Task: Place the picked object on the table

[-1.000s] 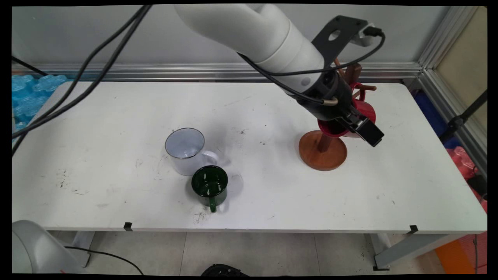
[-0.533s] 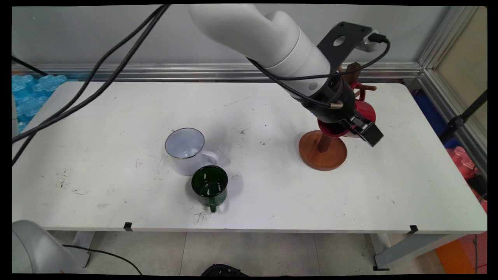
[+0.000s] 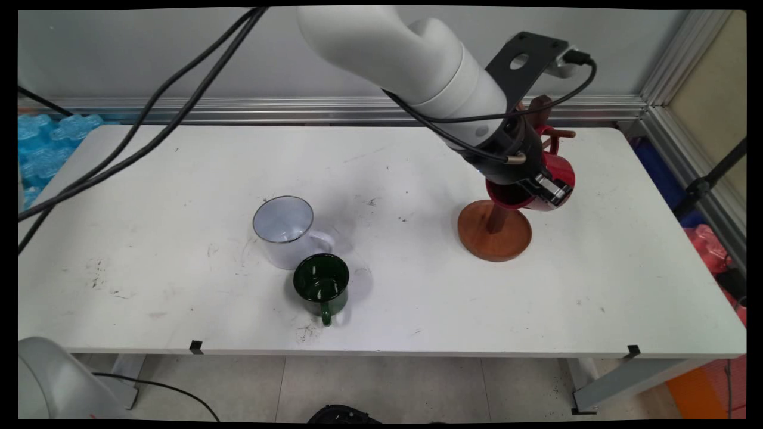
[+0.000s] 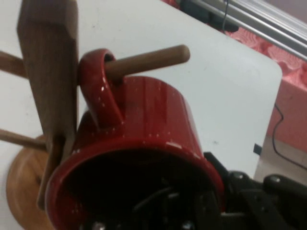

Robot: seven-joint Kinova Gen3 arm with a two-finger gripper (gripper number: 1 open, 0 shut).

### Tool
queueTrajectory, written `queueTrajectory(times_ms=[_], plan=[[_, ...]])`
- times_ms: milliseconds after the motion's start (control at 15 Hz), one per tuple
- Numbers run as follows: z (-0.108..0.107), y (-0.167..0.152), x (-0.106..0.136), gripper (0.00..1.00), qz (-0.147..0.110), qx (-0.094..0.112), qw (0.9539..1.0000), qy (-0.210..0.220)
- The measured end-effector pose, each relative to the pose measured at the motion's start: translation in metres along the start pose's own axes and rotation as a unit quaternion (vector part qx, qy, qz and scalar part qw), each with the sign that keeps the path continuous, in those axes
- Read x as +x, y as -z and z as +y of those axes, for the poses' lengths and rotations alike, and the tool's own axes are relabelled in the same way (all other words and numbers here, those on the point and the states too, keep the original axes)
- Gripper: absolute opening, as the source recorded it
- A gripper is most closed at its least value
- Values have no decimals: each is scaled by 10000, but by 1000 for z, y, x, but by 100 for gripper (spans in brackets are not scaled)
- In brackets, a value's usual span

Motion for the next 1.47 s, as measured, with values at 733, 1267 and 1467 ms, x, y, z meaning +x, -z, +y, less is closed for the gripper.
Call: queueTrajectory(times_ms=[733,1267,1467], plan=[[3,8,1,0,87,82,9999,-8],[11,18,11,0,280,14,9996,-88],[16,21,15,0,338,-26,9993,-123]])
